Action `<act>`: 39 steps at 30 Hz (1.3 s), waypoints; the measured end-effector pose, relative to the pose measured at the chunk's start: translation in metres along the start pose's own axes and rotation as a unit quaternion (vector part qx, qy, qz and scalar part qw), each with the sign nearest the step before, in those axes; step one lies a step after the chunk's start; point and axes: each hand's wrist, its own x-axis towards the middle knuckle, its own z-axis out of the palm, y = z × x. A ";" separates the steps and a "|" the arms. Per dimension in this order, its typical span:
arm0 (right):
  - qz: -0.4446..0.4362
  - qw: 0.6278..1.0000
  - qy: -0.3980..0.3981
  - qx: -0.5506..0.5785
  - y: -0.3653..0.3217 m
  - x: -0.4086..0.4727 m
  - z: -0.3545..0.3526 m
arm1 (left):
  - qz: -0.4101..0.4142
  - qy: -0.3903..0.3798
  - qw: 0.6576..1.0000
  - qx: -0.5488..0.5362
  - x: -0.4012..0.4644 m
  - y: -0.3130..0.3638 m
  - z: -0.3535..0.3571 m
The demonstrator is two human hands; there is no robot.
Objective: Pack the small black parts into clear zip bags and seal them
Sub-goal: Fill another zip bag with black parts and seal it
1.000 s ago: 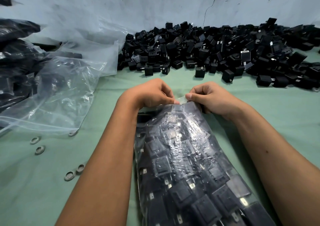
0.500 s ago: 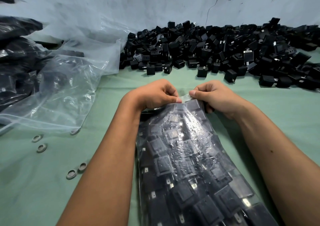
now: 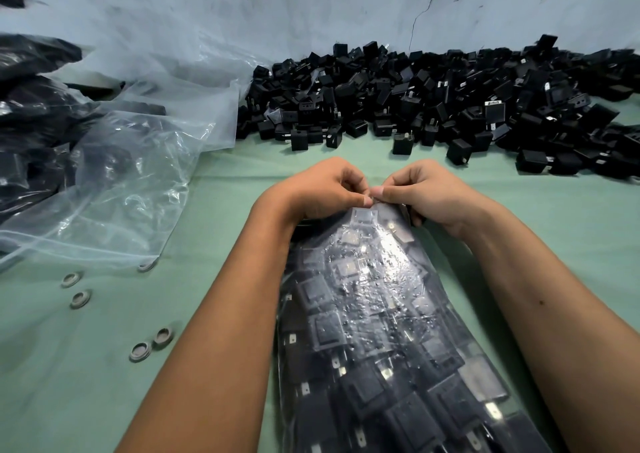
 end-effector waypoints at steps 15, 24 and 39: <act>0.018 0.999 0.007 0.047 -0.007 -0.006 0.002 | -0.044 -0.015 0.998 0.030 -0.012 0.001 -0.011; 0.016 0.998 0.009 0.062 -0.008 -0.008 0.000 | -0.012 -0.002 1.000 -0.007 -0.012 -0.003 -0.008; 0.024 0.999 -0.002 0.049 -0.005 -0.006 -0.006 | -0.027 -0.030 0.999 -0.015 -0.014 -0.014 -0.017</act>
